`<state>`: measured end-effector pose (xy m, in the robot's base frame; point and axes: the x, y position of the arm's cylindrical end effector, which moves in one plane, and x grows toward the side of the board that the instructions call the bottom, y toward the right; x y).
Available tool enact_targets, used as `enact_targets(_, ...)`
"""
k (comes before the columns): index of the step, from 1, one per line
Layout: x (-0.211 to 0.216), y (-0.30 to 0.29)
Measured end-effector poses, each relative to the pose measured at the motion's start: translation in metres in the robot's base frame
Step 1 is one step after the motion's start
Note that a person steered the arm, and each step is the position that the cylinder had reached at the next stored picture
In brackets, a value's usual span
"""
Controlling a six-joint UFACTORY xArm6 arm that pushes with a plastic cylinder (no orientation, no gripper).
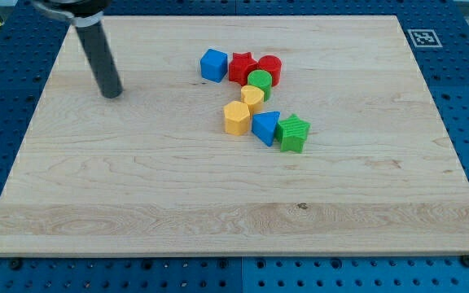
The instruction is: Move the arm to the right center of the board
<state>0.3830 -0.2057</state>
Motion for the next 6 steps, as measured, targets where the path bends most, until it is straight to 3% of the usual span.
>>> enact_targets(2, 0.029, 0.004)
enact_targets(3, 0.059, 0.047)
enact_targets(5, 0.13, 0.207)
enact_targets(6, 0.135, 0.333)
